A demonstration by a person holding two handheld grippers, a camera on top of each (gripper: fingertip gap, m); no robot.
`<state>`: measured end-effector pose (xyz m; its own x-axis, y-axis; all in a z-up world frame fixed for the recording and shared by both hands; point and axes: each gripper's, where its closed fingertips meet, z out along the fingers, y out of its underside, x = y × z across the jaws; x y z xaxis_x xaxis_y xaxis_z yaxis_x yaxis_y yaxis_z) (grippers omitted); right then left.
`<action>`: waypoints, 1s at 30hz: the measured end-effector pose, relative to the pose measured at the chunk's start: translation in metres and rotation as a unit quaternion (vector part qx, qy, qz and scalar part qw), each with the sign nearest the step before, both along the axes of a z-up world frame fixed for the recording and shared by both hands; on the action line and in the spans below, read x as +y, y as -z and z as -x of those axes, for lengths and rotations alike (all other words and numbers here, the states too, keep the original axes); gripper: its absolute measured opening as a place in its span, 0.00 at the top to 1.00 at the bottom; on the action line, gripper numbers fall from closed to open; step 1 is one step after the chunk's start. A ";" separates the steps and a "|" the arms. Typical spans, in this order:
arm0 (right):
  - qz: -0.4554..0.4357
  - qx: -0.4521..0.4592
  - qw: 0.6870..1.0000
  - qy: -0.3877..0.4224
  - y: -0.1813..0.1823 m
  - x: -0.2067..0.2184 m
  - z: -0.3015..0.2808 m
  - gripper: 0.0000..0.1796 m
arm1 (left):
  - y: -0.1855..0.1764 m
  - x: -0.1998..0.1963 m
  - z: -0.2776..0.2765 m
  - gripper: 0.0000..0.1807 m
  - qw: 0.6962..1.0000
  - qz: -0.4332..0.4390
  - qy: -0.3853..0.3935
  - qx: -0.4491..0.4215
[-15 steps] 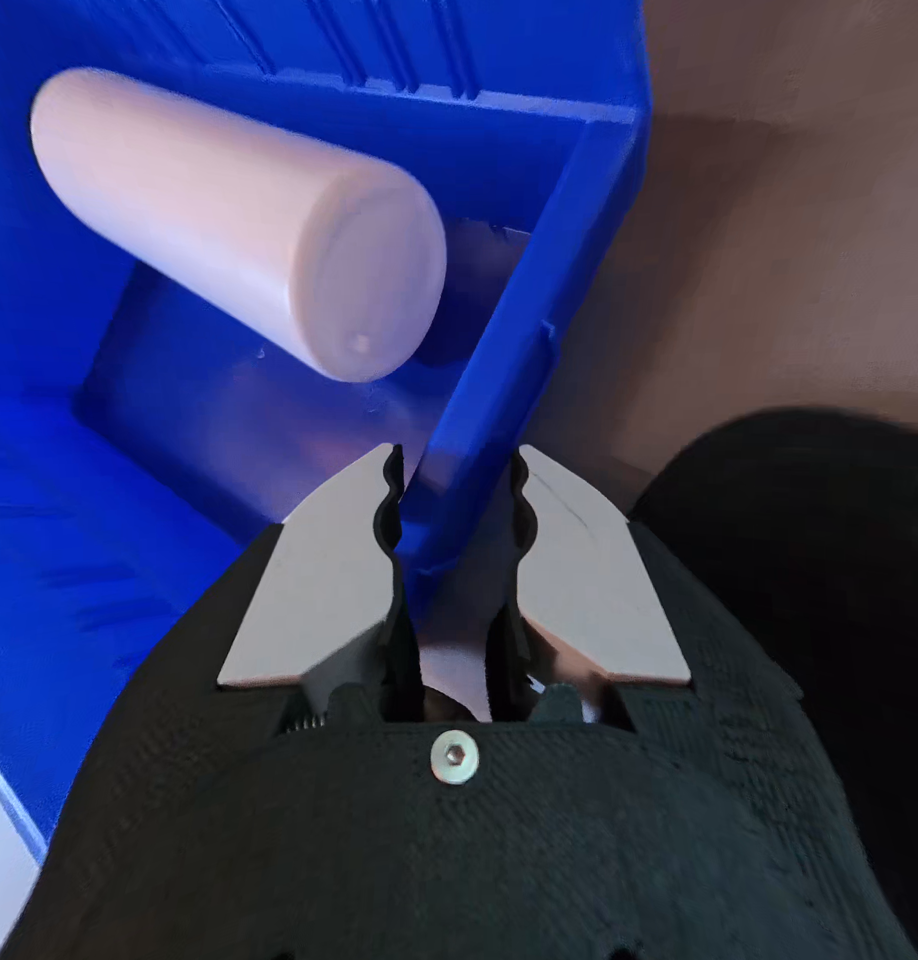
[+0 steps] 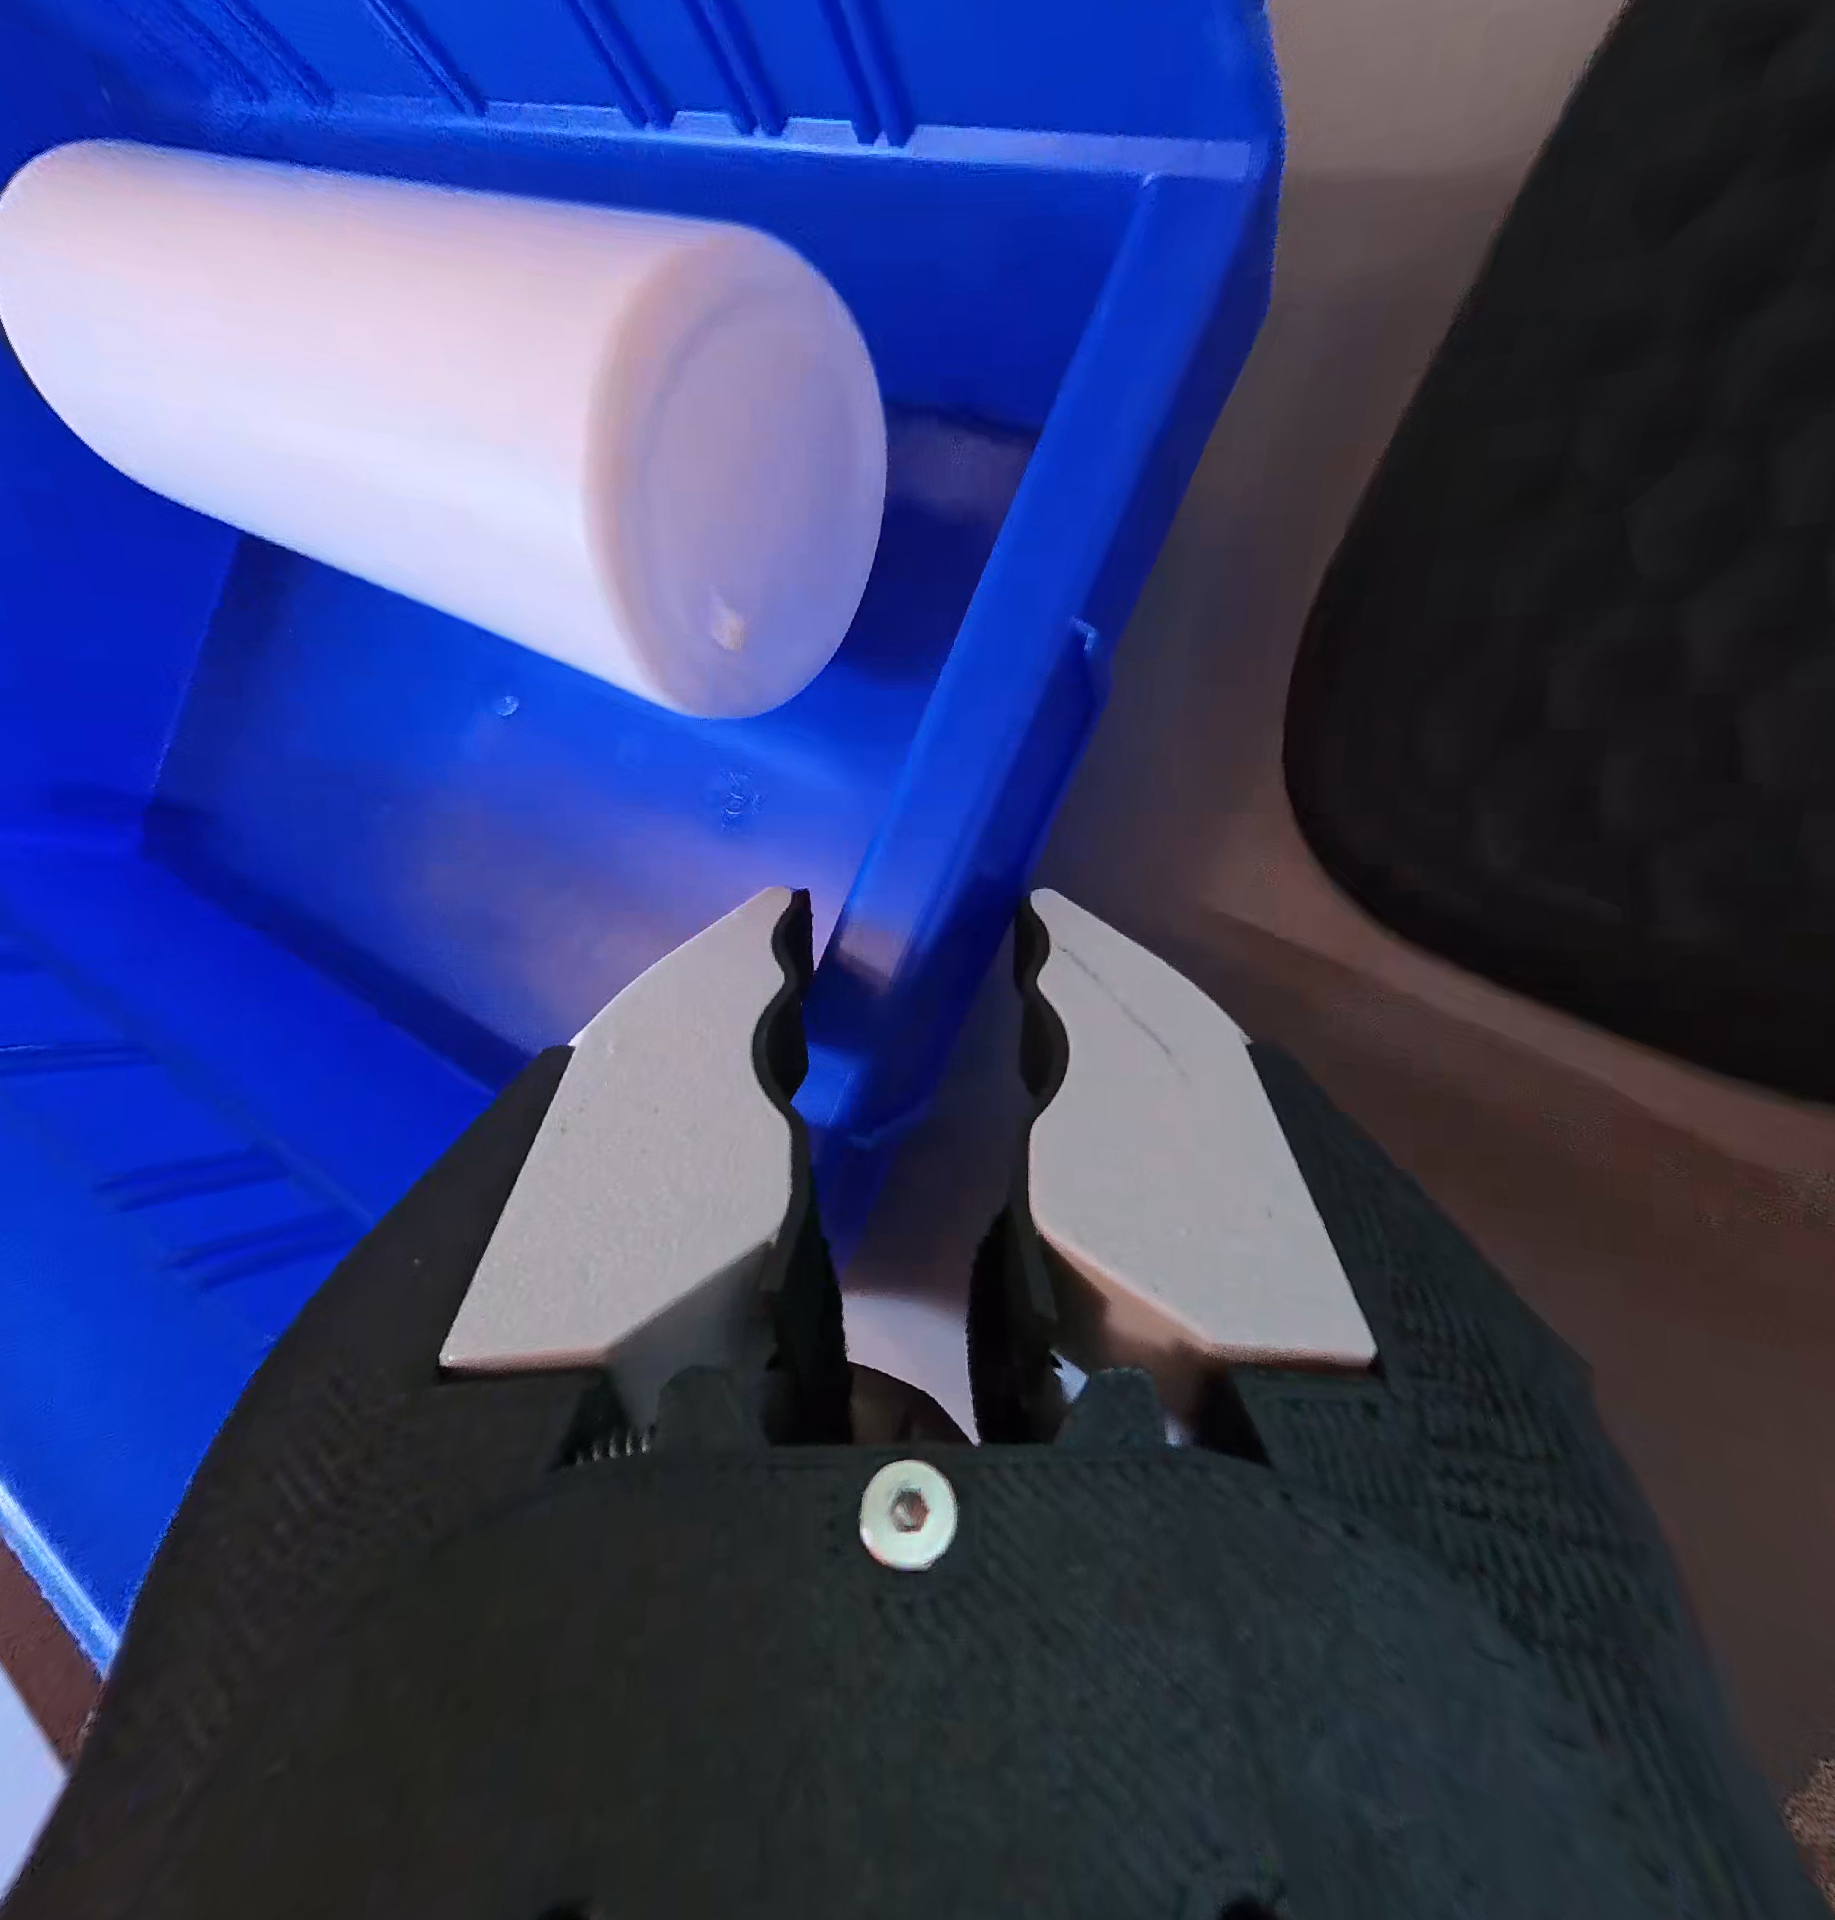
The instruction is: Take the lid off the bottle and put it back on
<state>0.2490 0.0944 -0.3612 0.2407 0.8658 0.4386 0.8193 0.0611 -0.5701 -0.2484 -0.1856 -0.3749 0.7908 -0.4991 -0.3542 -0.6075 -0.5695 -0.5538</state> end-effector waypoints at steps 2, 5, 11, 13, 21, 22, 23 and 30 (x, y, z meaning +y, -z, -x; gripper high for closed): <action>-0.002 -0.001 1.000 -0.006 0.000 -0.001 -0.006 0.82 | 0.000 -0.014 0.010 0.79 1.000 0.000 0.012 0.000; 0.003 0.004 1.000 -0.007 0.000 -0.004 -0.015 0.82 | 0.000 -0.031 0.020 0.79 1.000 0.005 0.018 -0.003; 0.003 -0.002 1.000 -0.008 0.000 -0.008 -0.029 0.82 | -0.001 -0.051 0.025 0.77 1.000 0.013 -0.016 -0.021; 0.000 0.017 1.000 -0.004 -0.002 -0.008 -0.030 0.78 | -0.008 -0.053 0.017 0.69 0.994 0.015 -0.070 -0.080; -0.016 0.153 0.987 -0.052 -0.054 -0.029 -0.010 0.61 | -0.107 0.005 0.024 0.51 0.943 -0.088 -0.272 -0.168; -0.019 0.156 0.986 -0.061 -0.056 -0.033 -0.006 0.61 | -0.109 0.015 0.036 0.49 0.941 -0.071 -0.293 -0.152; -0.022 0.154 0.986 -0.065 -0.057 -0.035 -0.005 0.61 | -0.107 0.024 0.048 0.49 0.939 -0.047 -0.313 -0.137; -0.027 0.141 0.989 -0.043 -0.053 -0.030 -0.015 0.63 | -0.065 0.081 0.126 0.49 0.899 0.130 -0.408 -0.095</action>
